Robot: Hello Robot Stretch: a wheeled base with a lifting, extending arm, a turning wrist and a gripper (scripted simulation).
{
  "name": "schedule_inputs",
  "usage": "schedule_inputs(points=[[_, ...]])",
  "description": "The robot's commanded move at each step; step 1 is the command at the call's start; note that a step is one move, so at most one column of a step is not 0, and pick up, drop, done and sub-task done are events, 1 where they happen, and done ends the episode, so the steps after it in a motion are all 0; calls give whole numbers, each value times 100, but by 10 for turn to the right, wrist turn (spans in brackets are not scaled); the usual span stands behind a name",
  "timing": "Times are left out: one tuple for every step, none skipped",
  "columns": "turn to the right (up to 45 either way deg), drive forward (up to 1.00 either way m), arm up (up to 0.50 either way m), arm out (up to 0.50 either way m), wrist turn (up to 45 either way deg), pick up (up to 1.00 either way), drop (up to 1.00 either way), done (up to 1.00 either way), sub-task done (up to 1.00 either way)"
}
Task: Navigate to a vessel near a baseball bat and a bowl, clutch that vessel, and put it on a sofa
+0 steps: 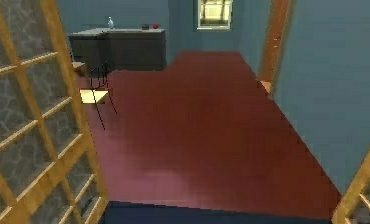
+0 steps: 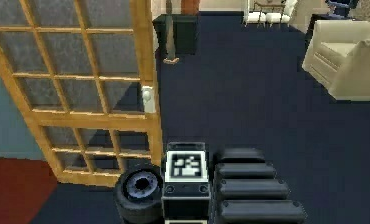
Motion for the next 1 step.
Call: schedule_inputs(points=[[0,100,0,0,0,0,0,0,0]])
